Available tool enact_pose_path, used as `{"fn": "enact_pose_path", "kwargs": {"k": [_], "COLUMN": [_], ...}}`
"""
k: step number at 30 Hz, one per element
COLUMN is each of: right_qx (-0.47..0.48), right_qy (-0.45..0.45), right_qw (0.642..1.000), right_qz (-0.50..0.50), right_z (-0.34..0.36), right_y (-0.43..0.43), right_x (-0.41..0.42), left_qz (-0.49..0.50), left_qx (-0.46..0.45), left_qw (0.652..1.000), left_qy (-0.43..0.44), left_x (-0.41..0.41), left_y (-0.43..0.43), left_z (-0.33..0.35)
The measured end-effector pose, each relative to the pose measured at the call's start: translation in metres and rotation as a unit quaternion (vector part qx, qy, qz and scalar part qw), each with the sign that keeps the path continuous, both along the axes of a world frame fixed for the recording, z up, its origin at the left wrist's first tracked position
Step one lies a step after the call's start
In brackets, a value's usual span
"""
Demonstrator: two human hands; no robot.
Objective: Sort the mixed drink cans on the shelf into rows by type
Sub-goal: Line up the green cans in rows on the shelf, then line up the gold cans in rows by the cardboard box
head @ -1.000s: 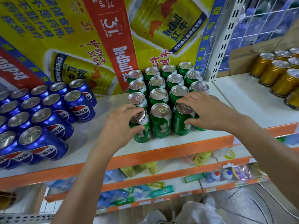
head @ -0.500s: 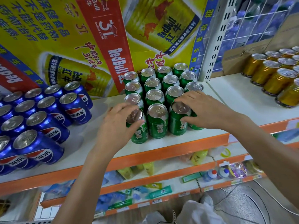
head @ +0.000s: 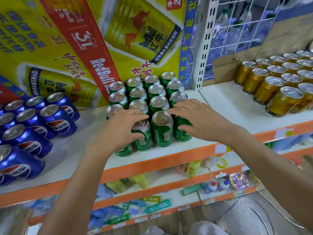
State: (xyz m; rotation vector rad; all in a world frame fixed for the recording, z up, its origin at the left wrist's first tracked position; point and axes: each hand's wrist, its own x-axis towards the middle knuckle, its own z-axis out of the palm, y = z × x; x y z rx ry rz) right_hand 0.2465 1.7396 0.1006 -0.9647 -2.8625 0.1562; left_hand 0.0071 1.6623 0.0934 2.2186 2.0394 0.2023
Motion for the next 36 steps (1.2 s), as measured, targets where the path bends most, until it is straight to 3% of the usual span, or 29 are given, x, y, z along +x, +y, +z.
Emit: {"fn": "enact_pose_path", "kwargs": {"k": [5,14,22,28,36], "right_qx": [0.057,0.076,0.009,-0.026,-0.017], "right_qy": [-0.050,-0.072,-0.019,0.045,0.006], "right_qw": [0.995,0.990,0.996,0.998,0.999], "right_qz": [0.071,0.092,0.089,0.033,-0.046], "right_z": [-0.002,-0.007,-0.010,0.000,-0.001], "right_y": [0.003,0.011,0.016,0.034,0.052], "right_x": [-0.030,-0.033,-0.024,0.012,0.098], "left_qz": [0.019,0.032,0.034,0.056,-0.048], "left_qx": [-0.010,-0.015,-0.020,0.067,0.063], "left_qw": [1.000,0.999,0.999,0.996,0.997], "left_qy": [0.001,0.001,0.026,0.001,-0.028], "left_x": [0.006,0.007,0.007,0.037,0.142], "left_y": [0.001,0.002,0.002,0.007,0.067], "left_z": [0.004,0.008,0.007,0.024,0.018]}}
